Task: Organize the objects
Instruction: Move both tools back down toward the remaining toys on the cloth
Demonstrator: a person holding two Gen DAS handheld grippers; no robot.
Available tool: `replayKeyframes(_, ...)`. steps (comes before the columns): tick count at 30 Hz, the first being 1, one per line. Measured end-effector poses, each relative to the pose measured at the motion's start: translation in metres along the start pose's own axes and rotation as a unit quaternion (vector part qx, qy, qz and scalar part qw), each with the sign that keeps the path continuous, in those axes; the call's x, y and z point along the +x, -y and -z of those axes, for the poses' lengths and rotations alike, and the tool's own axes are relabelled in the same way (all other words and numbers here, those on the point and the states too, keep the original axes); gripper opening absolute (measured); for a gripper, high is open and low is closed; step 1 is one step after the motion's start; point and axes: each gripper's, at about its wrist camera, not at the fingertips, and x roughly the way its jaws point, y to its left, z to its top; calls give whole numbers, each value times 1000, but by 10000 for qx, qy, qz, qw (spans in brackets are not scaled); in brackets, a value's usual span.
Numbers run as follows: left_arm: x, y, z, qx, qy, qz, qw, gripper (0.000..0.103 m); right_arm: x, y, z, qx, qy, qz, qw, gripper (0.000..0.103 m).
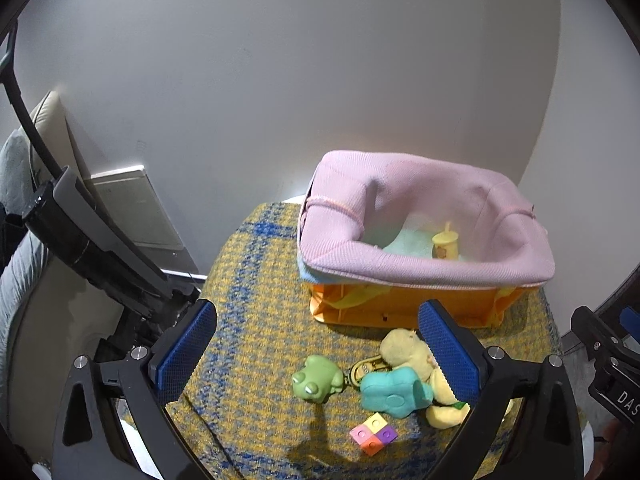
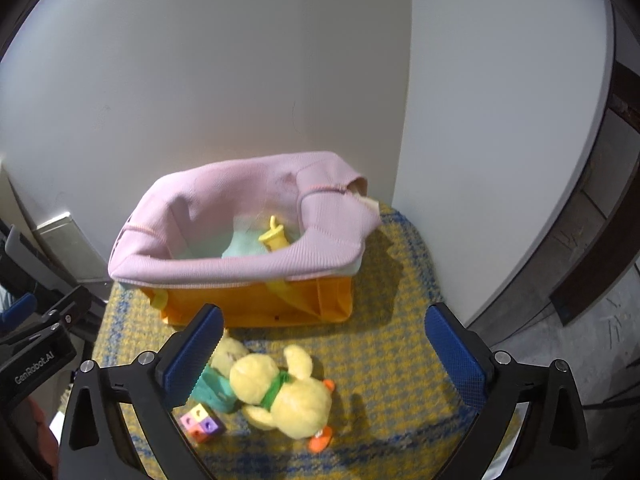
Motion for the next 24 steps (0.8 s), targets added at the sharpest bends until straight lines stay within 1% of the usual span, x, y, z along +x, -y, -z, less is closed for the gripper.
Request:
replayKeyframes(9,19,-13,38,-5,-114,-119,9999,103,18,-7,40,-48,-253,39,9997,101)
replayKeyframes(17,36,-18,59,45,-235,-126,9996,103,34,-14,63,-130,-447,98,9989,101)
replayKeyframes(24,53,-20,75,105,-330,-111,9993,103,48,-19,76,-139,-593,136,9980,101)
